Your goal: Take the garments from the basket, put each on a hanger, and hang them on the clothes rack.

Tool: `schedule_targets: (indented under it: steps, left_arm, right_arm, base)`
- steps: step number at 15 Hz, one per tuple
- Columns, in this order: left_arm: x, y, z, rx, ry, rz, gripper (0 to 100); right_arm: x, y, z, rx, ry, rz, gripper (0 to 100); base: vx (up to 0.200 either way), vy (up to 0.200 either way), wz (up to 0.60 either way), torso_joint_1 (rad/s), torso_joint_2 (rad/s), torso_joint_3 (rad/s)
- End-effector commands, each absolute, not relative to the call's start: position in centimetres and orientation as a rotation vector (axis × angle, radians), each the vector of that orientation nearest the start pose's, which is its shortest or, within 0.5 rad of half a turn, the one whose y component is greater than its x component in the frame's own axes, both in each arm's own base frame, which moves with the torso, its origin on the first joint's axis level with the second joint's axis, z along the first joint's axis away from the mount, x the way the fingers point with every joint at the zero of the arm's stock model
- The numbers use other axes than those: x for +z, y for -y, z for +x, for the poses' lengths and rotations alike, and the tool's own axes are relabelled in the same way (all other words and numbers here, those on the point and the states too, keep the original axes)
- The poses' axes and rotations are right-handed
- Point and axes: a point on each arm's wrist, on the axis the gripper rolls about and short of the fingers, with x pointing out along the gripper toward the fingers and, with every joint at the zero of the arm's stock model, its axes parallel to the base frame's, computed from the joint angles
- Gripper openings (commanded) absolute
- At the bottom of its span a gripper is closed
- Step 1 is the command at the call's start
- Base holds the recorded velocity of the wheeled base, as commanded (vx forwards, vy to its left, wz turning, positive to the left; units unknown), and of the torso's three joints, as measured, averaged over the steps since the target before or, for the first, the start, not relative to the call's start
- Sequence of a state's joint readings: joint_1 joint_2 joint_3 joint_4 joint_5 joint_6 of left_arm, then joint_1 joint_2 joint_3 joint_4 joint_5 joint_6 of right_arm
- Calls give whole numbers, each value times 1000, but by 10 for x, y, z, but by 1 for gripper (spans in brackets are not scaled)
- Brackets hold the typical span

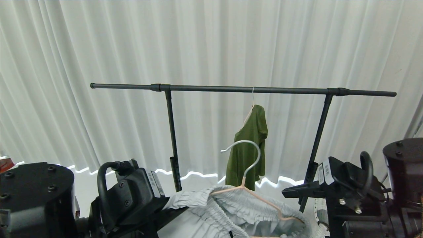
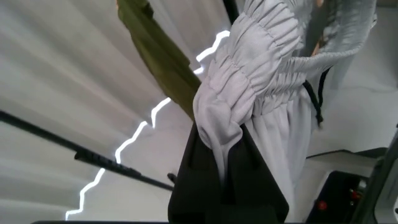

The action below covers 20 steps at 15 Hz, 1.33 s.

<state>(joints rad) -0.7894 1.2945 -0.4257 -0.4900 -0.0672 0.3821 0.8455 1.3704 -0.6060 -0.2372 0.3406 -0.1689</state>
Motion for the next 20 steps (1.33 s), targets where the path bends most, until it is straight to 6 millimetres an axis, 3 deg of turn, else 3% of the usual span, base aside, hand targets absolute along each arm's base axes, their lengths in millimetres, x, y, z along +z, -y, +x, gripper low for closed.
schedule_targets:
  steps: [1,10,11,19,20]
  left_arm:
    - [167,132,127,-924,-190,490,0]
    - [174,135,119,-1001,-138,463,0]
    - [174,136,119,-1004,-137,463,0]
    - [171,134,119,-997,-144,467,0]
    - [170,134,119,-996,-145,469,100]
  right_arm:
    - [167,-167,138,1208,-483,-304,100]
    - [149,-185,156,1219,-472,-318,100]
    - [149,-185,157,1221,-470,-317,0]
    - [156,-179,154,1209,-442,-307,0]
    - [159,-178,153,1207,-432,-305,0]
  base:
    - [0,0,0,0,0,0]
    - [0,0,0,0,0,0]
    - [0,0,0,0,0,0]
    - [0,0,0,0,0,0]
    - [0,0,0,0,0,0]
